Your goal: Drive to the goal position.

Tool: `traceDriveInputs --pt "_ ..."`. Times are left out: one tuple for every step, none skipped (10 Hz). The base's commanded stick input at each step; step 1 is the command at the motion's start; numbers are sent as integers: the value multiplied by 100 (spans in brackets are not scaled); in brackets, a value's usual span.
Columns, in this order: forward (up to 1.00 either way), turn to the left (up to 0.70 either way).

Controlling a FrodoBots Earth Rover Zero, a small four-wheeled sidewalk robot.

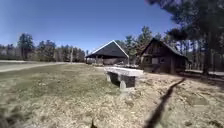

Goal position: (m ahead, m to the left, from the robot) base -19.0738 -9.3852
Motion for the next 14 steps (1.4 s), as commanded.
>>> traceDriveInputs --pt "6 13" --pt "6 13" --pt "6 13" --pt "6 13" --pt "24 28" --pt "46 46" --pt "46 46" --pt "47 47" --pt "49 49" --pt "51 5" --pt "50 5" --pt "49 10" --pt "50 19" --pt "58 58"
